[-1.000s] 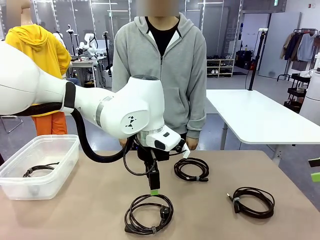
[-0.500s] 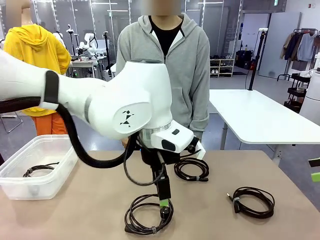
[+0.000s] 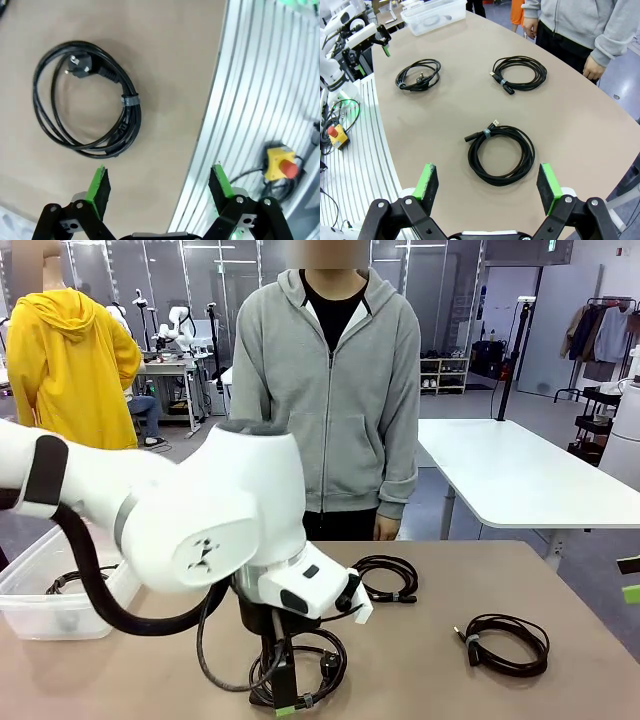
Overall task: Organize and store the cables.
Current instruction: Place the Power Cable into the Organizing box.
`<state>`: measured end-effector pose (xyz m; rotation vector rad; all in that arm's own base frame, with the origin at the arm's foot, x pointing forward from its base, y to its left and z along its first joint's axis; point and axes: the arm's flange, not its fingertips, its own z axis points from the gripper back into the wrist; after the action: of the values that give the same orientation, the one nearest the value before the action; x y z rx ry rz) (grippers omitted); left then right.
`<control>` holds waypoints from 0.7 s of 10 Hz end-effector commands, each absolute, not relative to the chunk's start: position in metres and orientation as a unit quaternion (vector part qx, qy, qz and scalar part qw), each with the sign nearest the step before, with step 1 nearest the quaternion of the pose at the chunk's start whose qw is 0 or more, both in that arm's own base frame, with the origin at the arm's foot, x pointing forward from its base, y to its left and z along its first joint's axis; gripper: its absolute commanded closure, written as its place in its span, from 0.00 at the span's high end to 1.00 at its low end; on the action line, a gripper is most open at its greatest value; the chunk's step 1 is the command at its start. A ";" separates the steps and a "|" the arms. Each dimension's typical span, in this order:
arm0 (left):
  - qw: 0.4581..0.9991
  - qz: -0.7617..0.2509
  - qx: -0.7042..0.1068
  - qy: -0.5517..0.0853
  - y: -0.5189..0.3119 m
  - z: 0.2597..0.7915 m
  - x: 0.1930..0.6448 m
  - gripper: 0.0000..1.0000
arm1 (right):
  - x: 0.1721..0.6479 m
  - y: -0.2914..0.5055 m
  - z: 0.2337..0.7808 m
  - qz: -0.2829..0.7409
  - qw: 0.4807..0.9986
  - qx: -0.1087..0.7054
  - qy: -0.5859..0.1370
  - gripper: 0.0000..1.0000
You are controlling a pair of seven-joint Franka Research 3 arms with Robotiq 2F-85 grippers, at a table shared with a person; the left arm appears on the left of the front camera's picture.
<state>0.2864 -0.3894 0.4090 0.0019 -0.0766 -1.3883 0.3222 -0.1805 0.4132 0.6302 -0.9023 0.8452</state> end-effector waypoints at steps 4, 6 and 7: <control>0.763 -0.644 0.002 -0.049 -0.390 0.403 0.285 1.00 | 0.323 -0.183 0.413 0.396 0.762 0.288 -0.425 1.00; 0.762 -0.644 -0.006 -0.068 -0.404 0.383 0.297 1.00 | 0.323 -0.183 0.413 0.396 0.762 0.288 -0.425 1.00; 0.769 -0.636 0.000 -0.070 -0.407 0.372 0.302 1.00 | 0.323 -0.183 0.413 0.396 0.762 0.288 -0.425 1.00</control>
<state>0.2951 -0.3958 0.3845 -0.0066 -0.1192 -1.3997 0.3221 -0.1806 0.4132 0.6300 -0.9024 0.8450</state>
